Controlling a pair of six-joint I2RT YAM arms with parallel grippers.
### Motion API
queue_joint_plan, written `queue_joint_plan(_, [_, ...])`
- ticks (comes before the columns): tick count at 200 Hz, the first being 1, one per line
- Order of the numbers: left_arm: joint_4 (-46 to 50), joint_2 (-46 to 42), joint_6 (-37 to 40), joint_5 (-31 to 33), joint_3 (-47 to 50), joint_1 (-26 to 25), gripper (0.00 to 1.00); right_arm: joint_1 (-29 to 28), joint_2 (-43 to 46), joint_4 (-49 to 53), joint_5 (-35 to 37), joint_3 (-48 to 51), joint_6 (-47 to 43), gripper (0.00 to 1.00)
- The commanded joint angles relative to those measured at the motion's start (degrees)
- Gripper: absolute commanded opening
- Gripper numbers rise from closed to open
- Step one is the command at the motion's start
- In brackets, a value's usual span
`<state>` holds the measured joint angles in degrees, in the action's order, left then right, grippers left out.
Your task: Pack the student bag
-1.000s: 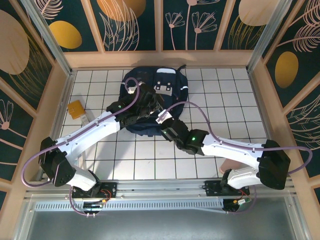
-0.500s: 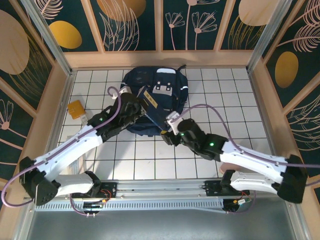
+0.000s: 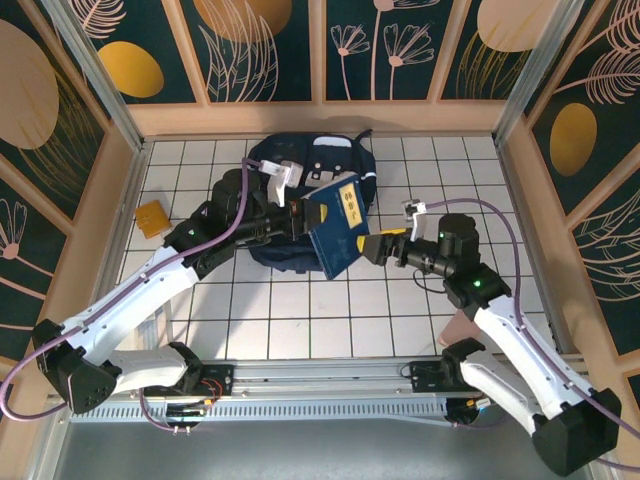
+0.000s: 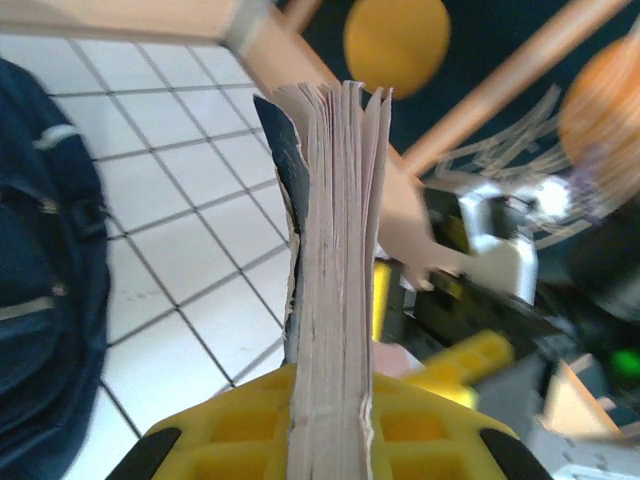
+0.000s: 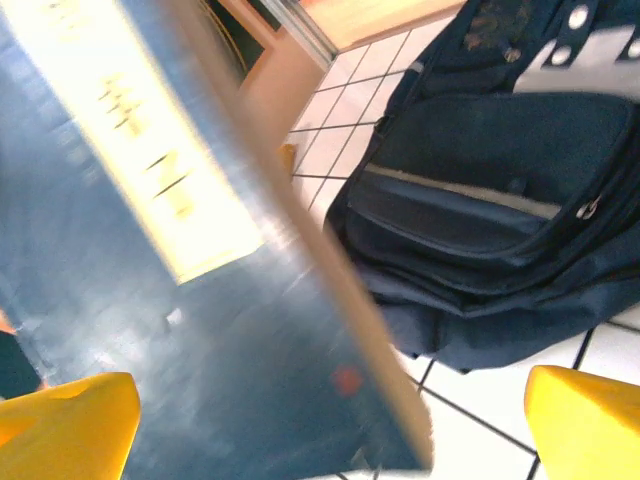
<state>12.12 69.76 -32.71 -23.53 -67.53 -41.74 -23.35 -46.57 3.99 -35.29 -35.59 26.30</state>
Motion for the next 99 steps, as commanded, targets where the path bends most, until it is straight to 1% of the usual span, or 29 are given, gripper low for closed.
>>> queue_joint_plan(1, [-3.88, 0.72, 1.54, -14.65, -2.39, 0.61, 0.0, 1.76, -0.7, -2.71, -11.69, 1.16, 3.91, 0.99])
queue_joint_plan(14, [-3.87, 2.07, 0.37, -18.5, -3.15, 0.98, 0.0, 1.87, -0.37, -1.91, -11.43, 1.22, 2.33, 0.99])
queue_joint_plan(31, [-6.06, 3.13, -1.57, -23.8, -2.19, 1.47, 0.0, 2.02, -1.07, -3.77, -15.64, 2.24, 1.24, 0.98])
queue_joint_plan(45, [-5.89, 4.1, -1.88, -24.92, -2.04, 2.12, 0.0, 1.54, -1.58, -9.15, -22.86, 3.68, 2.61, 0.92])
queue_joint_plan(54, [-6.49, 4.42, -2.26, -25.54, -1.71, 2.72, 0.0, 0.45, -1.41, -13.78, -27.19, 4.59, 4.26, 0.91])
queue_joint_plan(69, [-8.51, 4.42, -3.82, -25.98, -0.84, 4.06, 0.0, -2.63, -0.56, -16.73, -28.3, 4.8, 4.93, 0.89])
queue_joint_plan(82, [-8.94, 4.46, -4.15, -25.95, -0.44, 5.33, 0.0, -4.78, -0.44, -17.88, -28.21, 4.51, 4.72, 0.8])
queue_joint_plan(94, [-8.78, 4.59, -3.61, -26.41, -0.41, 6.2, 0.0, -5.63, -0.95, -18.45, -27.99, 4.21, 5.16, 0.63])
queue_joint_plan(99, [-8.99, 4.68, -3.34, -27.04, -0.26, 6.55, 0.0, -5.88, -1.25, -18.87, -27.99, 4.22, 5.62, 0.57])
